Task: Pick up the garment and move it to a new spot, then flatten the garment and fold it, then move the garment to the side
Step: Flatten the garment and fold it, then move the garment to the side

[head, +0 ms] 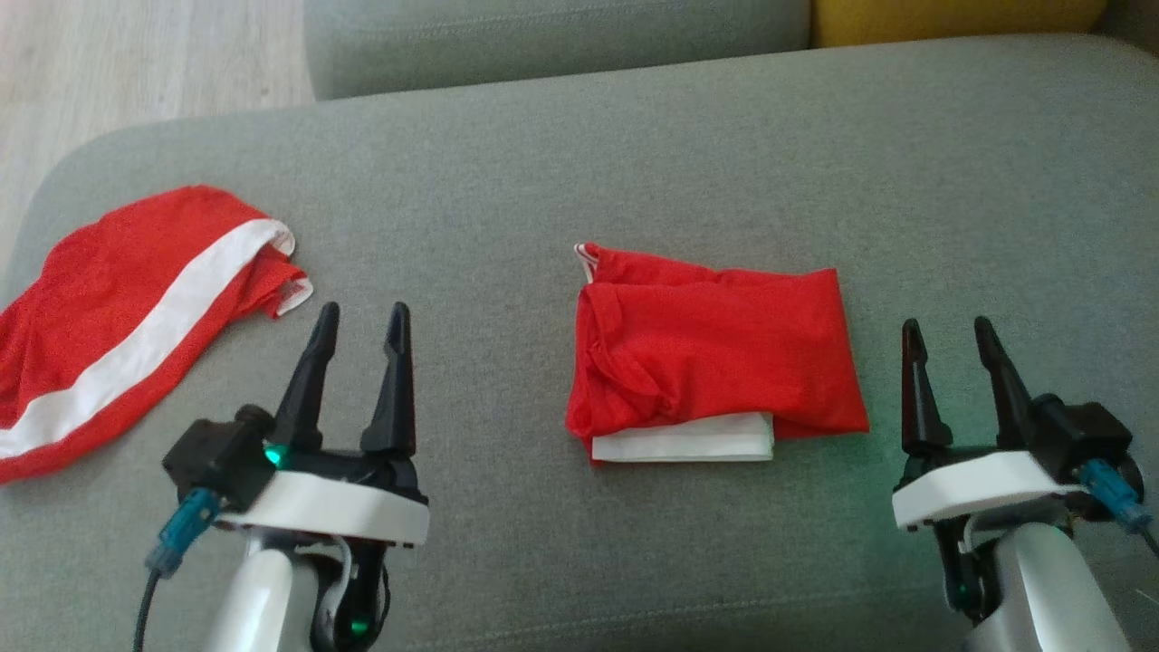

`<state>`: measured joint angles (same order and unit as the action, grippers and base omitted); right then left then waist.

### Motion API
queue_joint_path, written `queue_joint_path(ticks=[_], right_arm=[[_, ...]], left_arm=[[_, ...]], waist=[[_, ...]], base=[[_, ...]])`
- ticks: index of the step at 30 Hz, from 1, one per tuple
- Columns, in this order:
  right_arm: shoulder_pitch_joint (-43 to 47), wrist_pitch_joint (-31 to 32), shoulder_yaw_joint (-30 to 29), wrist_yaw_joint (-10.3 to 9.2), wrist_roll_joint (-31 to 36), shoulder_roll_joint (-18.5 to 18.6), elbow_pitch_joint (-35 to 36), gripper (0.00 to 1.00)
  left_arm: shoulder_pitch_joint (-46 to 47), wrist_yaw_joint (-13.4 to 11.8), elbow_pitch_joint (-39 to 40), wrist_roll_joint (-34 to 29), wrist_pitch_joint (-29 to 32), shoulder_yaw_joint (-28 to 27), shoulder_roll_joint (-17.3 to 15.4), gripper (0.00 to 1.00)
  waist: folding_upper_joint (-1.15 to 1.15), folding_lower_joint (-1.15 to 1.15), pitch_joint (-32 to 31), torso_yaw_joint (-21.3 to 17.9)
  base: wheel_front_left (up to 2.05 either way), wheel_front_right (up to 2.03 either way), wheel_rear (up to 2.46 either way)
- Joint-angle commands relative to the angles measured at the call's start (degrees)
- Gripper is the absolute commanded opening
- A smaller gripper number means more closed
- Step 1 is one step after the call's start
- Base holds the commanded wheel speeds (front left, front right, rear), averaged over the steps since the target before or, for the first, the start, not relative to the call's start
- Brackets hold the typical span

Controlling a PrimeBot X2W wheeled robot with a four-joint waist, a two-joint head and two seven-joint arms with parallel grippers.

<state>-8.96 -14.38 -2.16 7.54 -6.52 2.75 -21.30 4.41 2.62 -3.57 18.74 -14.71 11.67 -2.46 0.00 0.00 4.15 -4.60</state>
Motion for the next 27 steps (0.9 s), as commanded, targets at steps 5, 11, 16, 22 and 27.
queue_joint_path(ticks=[5, 11, 16, 22, 27], right_arm=[[-4.6, 1.0, 1.4, -0.05, -2.3, 0.1, -3.5, 1.00], [-8.0, 2.1, 3.2, -0.05, -9.8, 0.1, -10.9, 1.00], [-11.5, 1.4, 5.8, -0.05, -12.2, 0.1, -18.3, 1.00], [-14.8, 0.2, 7.6, -0.05, -12.6, 0.1, -25.4, 0.45], [-17.3, -0.4, 7.4, -0.05, -8.6, 0.1, -27.5, 0.00]], left_arm=[[2.9, 1.0, 1.2, -0.9, -0.3, -0.7, -0.4, 1.00], [4.1, 1.6, 0.8, -1.2, -0.3, -0.2, -0.4, 1.00], [4.9, 1.9, 0.3, -1.4, -0.3, 0.0, -0.4, 1.00], [5.0, 2.0, 0.0, -1.5, -0.3, -0.3, -0.4, 1.00], [4.9, 1.8, 0.4, -1.5, -0.3, -0.8, -0.4, 1.00]], waist=[[0.00, 0.00, 3.2, 1.5], [0.00, 0.00, 5.8, 3.2], [0.00, 0.00, 7.0, 4.6], [0.00, 0.00, 7.1, 5.0], [0.00, 0.00, 6.8, 3.5]], base=[[0.00, 0.00, 0.00], [0.00, 0.00, 0.00], [0.00, 0.00, 0.00], [0.00, 0.00, 0.00], [0.00, 0.00, 0.00]])
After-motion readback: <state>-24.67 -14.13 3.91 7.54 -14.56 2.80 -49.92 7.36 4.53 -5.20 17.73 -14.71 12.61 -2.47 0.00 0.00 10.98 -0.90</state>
